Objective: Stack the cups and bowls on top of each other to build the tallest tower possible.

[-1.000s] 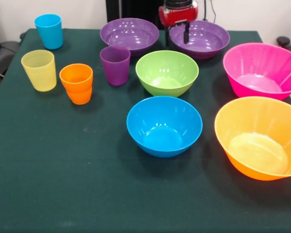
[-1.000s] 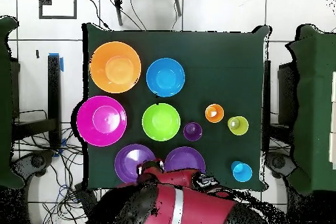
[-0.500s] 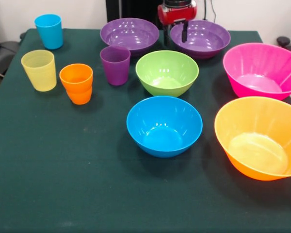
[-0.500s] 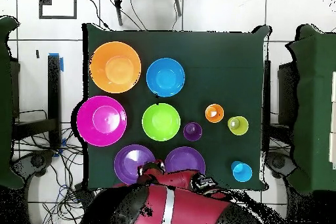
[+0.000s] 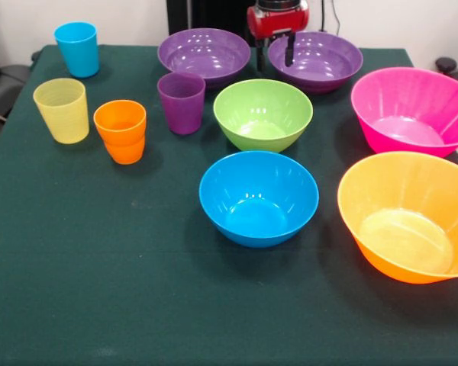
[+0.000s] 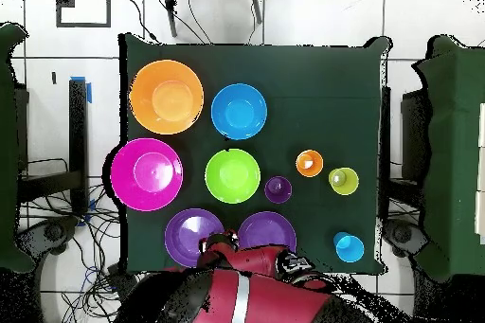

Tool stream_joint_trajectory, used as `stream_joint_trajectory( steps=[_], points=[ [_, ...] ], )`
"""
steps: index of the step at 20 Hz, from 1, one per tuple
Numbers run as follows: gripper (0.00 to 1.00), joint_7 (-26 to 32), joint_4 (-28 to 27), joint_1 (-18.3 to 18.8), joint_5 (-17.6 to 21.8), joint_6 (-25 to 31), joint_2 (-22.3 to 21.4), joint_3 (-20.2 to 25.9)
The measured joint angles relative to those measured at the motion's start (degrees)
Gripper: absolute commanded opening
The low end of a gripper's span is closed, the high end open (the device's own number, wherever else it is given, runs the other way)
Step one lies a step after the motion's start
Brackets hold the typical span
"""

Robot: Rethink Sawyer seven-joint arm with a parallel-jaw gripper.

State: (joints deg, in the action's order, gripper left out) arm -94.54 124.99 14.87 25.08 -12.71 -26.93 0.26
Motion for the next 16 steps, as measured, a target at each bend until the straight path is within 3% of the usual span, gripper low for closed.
stream_joint_trajectory(
  steps=[6,7,16],
  points=[
    [1.0,0.0,0.0,0.0,0.0,0.0,-0.2,0.0],
    [0.0,0.0,0.0,0.0,0.0,0.0,-0.2,0.0],
    [0.0,0.0,0.1,-0.1,0.0,0.0,-0.6,0.0]
  ],
)
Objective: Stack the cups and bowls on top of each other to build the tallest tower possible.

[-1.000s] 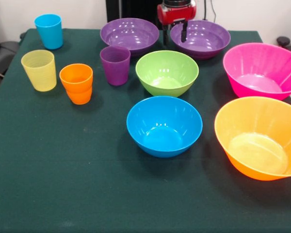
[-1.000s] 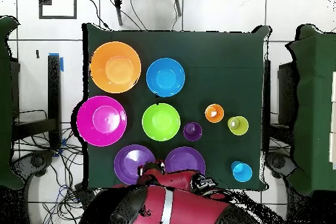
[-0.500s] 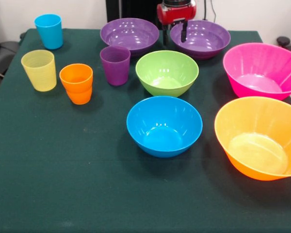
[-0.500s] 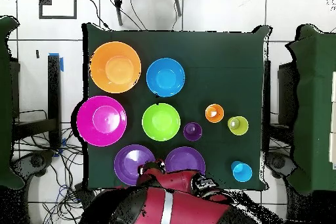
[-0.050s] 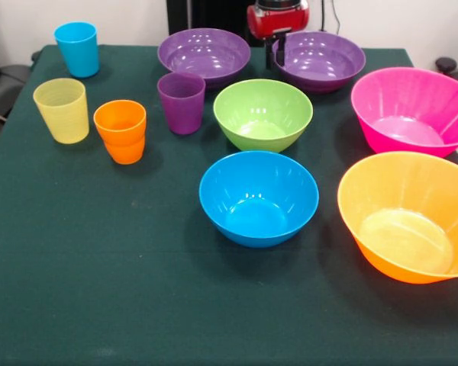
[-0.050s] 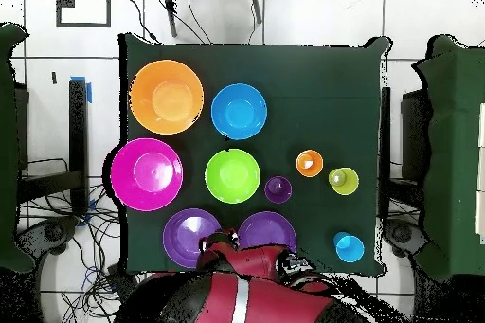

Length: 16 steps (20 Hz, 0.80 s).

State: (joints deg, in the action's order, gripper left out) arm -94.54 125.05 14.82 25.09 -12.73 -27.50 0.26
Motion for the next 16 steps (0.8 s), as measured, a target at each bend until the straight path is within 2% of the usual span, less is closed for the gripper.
stream_joint_trajectory(
  steps=[16],
  points=[
    [0.0,0.0,0.0,-0.7,0.0,0.0,-0.2,-0.4]
  ],
)
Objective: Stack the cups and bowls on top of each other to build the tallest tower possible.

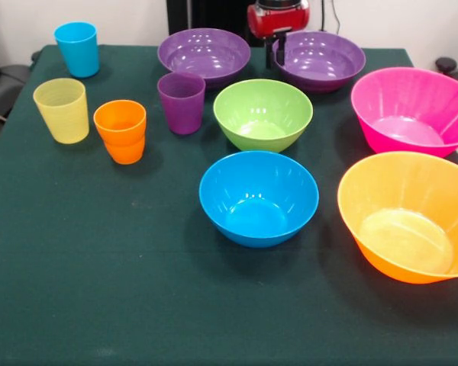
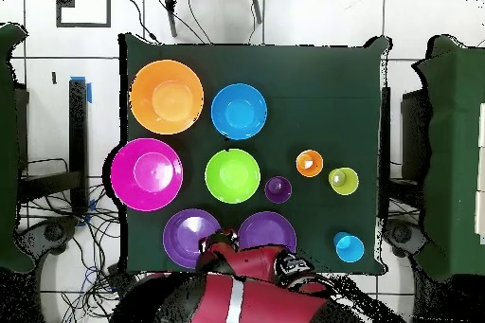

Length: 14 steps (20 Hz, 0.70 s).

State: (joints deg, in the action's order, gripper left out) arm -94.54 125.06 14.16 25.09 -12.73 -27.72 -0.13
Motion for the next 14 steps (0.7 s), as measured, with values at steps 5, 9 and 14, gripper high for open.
stream_joint_trajectory(
  steps=[5,9,14],
  points=[
    [0.0,0.0,0.8,-0.1,-0.1,0.3,-2.6,0.2],
    [0.0,0.0,2.5,0.5,-1.0,2.7,-7.9,1.2],
    [0.0,0.0,3.4,2.0,-2.1,6.4,-14.4,2.5]
  ],
)
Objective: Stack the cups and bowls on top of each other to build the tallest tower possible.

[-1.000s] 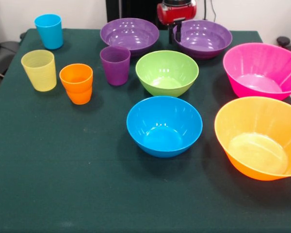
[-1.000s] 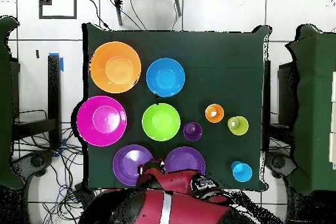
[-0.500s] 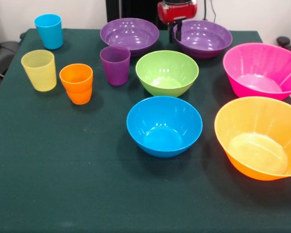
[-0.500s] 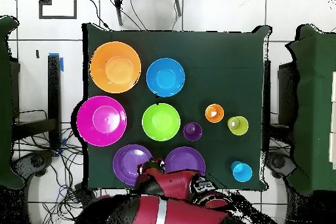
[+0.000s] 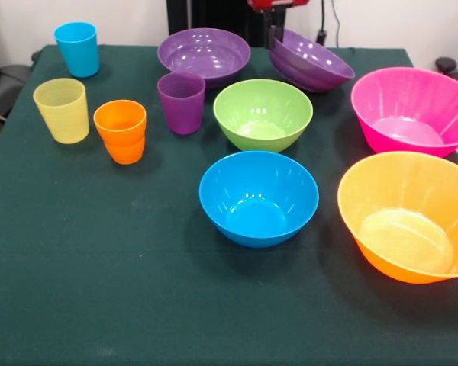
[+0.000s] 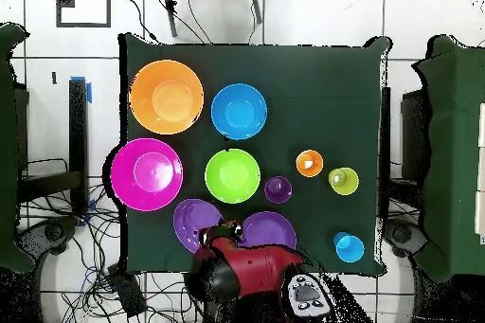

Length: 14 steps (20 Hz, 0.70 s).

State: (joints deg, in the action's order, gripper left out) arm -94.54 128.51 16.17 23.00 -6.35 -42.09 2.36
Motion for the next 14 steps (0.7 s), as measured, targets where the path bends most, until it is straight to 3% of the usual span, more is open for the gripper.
stream_joint_trajectory(
  steps=[14],
  points=[
    [0.0,0.0,0.0,2.7,-1.6,0.3,-4.6,2.1]
  ],
)
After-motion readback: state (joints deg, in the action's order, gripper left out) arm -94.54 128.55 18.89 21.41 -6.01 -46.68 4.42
